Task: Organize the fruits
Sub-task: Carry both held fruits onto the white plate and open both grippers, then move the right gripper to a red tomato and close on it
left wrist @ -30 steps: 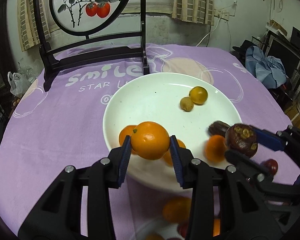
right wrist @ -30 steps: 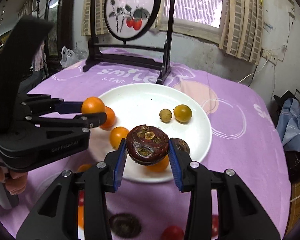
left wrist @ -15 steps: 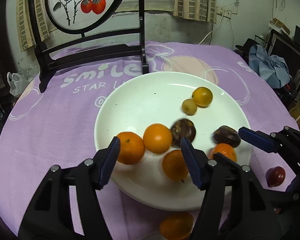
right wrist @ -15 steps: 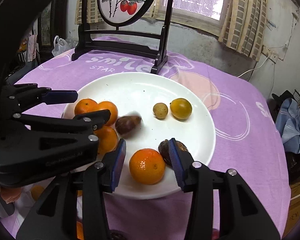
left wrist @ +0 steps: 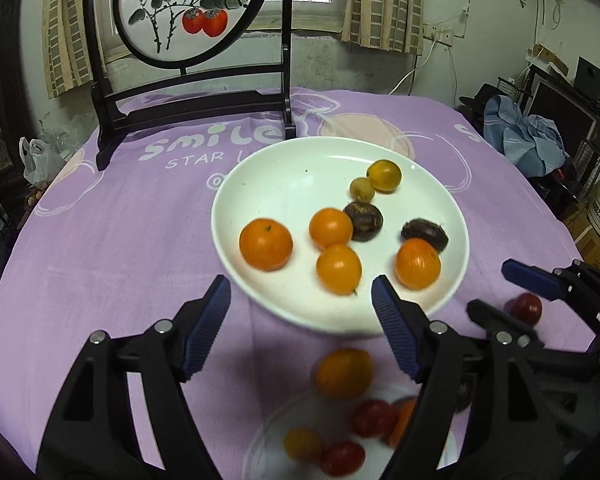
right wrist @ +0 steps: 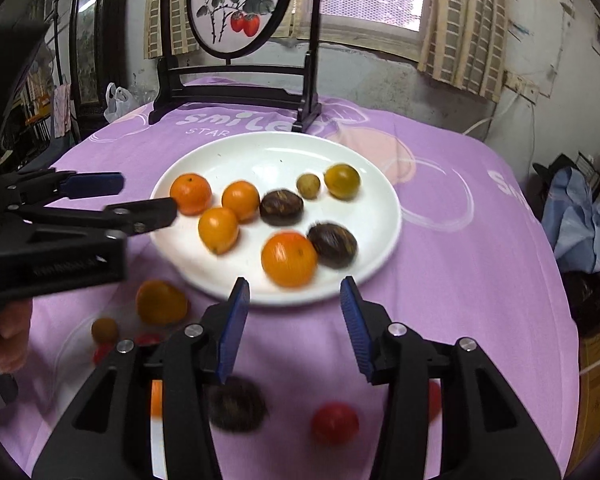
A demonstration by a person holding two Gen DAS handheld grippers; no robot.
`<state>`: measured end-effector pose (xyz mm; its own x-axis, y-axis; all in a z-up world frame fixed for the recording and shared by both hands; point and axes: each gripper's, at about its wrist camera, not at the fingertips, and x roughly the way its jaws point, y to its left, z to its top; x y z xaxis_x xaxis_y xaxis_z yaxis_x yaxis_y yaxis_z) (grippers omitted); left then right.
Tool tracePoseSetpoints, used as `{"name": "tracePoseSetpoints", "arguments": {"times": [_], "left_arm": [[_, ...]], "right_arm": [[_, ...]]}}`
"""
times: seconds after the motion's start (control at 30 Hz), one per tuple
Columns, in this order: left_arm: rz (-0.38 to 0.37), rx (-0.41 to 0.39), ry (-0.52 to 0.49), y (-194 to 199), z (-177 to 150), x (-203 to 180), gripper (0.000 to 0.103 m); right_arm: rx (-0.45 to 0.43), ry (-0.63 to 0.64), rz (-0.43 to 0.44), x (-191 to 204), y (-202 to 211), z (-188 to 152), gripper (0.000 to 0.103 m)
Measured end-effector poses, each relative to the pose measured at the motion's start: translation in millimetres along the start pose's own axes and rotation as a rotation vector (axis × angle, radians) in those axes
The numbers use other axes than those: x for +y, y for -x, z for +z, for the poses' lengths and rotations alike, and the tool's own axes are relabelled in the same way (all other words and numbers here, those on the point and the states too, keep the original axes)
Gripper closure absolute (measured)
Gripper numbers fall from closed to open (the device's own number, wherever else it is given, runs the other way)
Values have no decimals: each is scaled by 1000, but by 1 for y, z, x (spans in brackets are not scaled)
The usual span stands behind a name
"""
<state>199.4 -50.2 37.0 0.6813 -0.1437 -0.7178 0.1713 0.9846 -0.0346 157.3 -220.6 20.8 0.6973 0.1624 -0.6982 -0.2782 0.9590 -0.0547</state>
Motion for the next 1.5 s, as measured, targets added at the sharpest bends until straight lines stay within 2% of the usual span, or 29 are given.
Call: {"name": "tracePoseSetpoints", "arguments": {"times": [0.03,0.07,0.33,0.63,0.87,0.97,1.07,1.17,1.27,1.3,1.5], "left_arm": [[5,-3,-6,4,-7,0,27],[9,-5,-11,7,-12,0,26],[7,16,-15,26,-55,6,23],[-2,32,-13,32,-79,17,22],[-26,65,-24,28,-88,18,22],[-31,69,-17,27,-88,20,22],[-26,67,-19,28,-88,20,22],[-30,72,-21,28,-89,19,21],[-30,77,-41,27,-90,15,21],[-29,75,-48,28,-90,14,21],[-35,71,-97,32,-93,8,21]], "right_arm": [[0,-7,-10,-2,4,-6,49],[-1,-10,-25,-3,8,-12,40],[45,2,-69,-7,28,-53,40],[71,36,-54,11,40,-81,40],[136,-29,-110,-9,25,-81,40],[178,-39,-106,-14,10,-80,40],[176,-38,-99,-15,1,-74,40],[174,-62,-67,-18,-7,-67,51],[165,-73,-47,-18,-12,-63,57],[161,-72,-42,-18,-12,-62,75],[138,-109,-2,-21,-4,-67,75]]}}
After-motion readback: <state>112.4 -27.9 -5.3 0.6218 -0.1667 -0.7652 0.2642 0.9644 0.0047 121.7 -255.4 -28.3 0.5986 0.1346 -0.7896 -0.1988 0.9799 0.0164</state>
